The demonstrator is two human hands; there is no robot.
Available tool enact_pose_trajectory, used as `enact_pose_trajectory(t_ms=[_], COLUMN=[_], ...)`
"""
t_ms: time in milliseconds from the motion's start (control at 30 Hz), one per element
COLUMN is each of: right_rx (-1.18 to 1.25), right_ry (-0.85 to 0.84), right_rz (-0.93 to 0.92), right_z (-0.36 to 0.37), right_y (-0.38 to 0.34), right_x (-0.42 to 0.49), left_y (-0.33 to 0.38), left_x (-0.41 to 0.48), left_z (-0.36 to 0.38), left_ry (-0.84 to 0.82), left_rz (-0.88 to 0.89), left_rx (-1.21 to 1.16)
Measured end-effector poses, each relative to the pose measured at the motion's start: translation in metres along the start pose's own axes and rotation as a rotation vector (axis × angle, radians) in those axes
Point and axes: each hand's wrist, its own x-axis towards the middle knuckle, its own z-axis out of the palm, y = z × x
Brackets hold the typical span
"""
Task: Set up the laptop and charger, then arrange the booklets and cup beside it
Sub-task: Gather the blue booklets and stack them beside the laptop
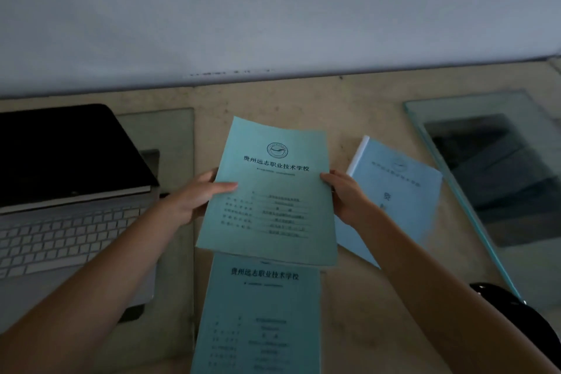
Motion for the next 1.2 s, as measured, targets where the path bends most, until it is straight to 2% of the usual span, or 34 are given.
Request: enact_pose_trajectory(t_ms=[267, 567, 967, 1200], right_rx=[-0.221, -0.289, -0.312, -0.371], right_ry=[-0.003, 0.021, 0.083, 0.064], right_rz=[0.064, 0.12, 0.014, -0.019], right_z=[-0.022, -0.031, -0.014, -0.01], right_y=[0.063, 0.151, 0.149, 0.135], right_x=[-0.073, -0.126, -0.135, -0.123], left_y=[-0.081, -0.156, -0.167, -0.168], left_x=[-0.067, -0.111, -0.11, -0.11], left_z=[0.023, 0.029, 0.021, 0.024], left_ry=[-0.011, -0.145, 0.14, 0.232], left_rz=[-0.114, -0.175, 0.025, 0.038], left_rx=[0.073, 0.238, 0.422, 0.512])
